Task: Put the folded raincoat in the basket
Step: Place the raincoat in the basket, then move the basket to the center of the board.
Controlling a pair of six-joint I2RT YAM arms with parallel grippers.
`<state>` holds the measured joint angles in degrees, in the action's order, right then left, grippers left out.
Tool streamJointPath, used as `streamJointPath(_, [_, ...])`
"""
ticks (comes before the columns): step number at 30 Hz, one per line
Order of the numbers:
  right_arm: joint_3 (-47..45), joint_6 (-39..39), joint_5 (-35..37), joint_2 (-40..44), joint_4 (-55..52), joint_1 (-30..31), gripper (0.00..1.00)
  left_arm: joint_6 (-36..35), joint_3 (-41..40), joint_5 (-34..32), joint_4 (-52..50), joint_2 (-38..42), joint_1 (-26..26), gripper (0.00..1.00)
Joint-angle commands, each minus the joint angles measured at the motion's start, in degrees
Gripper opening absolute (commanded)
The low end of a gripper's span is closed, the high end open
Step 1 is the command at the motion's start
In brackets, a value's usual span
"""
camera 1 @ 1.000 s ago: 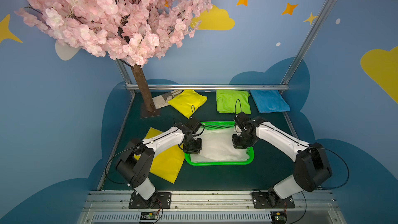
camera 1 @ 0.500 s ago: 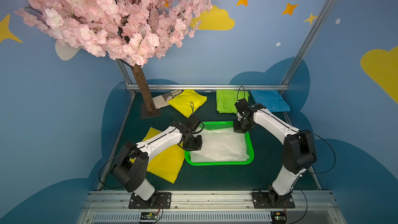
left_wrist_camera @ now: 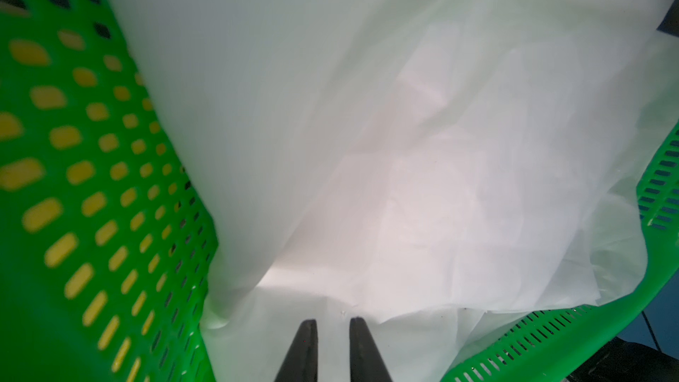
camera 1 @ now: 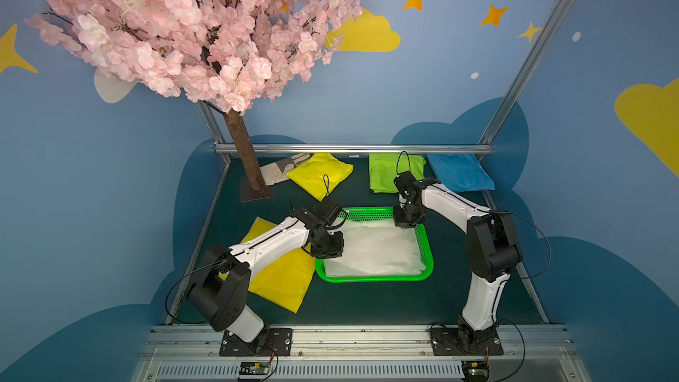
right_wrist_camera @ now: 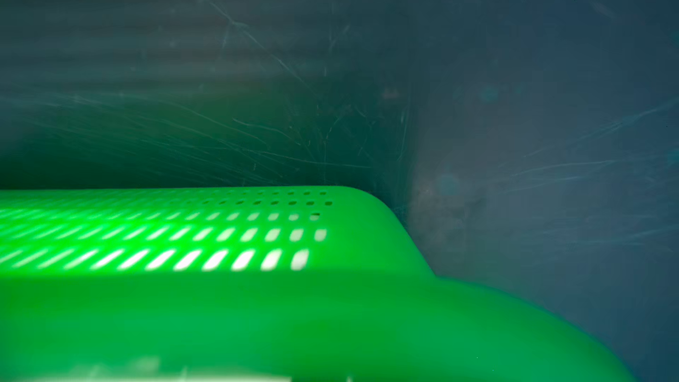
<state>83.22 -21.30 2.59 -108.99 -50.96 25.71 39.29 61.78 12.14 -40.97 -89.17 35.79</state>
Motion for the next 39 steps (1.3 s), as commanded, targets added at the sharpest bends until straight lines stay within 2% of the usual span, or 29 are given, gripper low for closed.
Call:
streamJointPath(1, [-1.17,1.10,0.97,7.30,0.22,0.86,0.09,0.47,-1.24,0.29,-0.18,1.97,0.15,0.23])
streamJointPath(8, [-9.02,1.08,2.71,16.90,5.00,2.08,0.10,-0.29,-2.19,4.29,0.64,1.00,0.21,0.22])
streamJointPath(11, [-9.56,1.56,2.64,21.29,5.21,2.26,0.17,-0.64,-2.20,2.39,-1.04,1.29,0.29,0.21])
streamJointPath(14, [-11.12,2.14,4.62,27.63,6.62,2.32,0.32,-0.86,-1.94,1.58,-2.12,3.16,0.16,0.24])
streamJointPath(17, [-13.93,2.86,5.90,33.96,9.05,1.73,0.53,-1.22,-0.80,-0.94,-3.68,4.97,0.04,0.34])
streamJointPath(20, [-20.21,1.60,2.65,39.69,16.67,-1.04,0.90,-1.19,0.15,-2.93,-5.52,8.12,-0.40,0.42])
streamJointPath(21, [-22.89,0.76,-0.49,41.28,20.89,-2.63,0.98,-0.93,0.10,-4.26,-6.17,9.77,-0.95,0.45])
streamJointPath(24, [-26.41,-0.90,-10.39,43.76,25.69,-6.96,0.98,1.41,-1.49,-8.96,-8.69,15.83,-3.85,0.53])
streamJointPath(27, [-26.48,-1.86,-16.28,44.18,26.52,-7.60,0.98,3.63,-6.82,-12.51,-8.45,23.70,-8.19,0.63])
streamJointPath(30, [-26.59,-1.82,-29.10,44.23,28.57,-6.81,0.98,4.20,-11.98,-12.20,-8.87,30.98,-14.00,0.67])
streamJointPath(31, [-26.58,-3.03,-30.24,44.14,28.86,-5.85,0.94,4.29,-13.57,-11.78,-8.99,32.90,-15.62,0.66])
streamJointPath(33, [-26.54,-4.55,-30.62,43.96,29.42,-1.64,0.76,4.65,-17.07,-9.82,-8.68,36.51,-18.34,0.62])
streamJointPath(36, [-26.26,-5.98,-26.18,43.79,28.20,4.86,0.73,4.98,-21.43,-5.49,-5.96,37.99,-18.75,0.60])
streamJointPath(39, [-26.89,-6.94,-23.60,42.77,28.52,10.11,0.73,5.62,-24.19,-1.78,-2.65,35.09,-18.62,0.57])
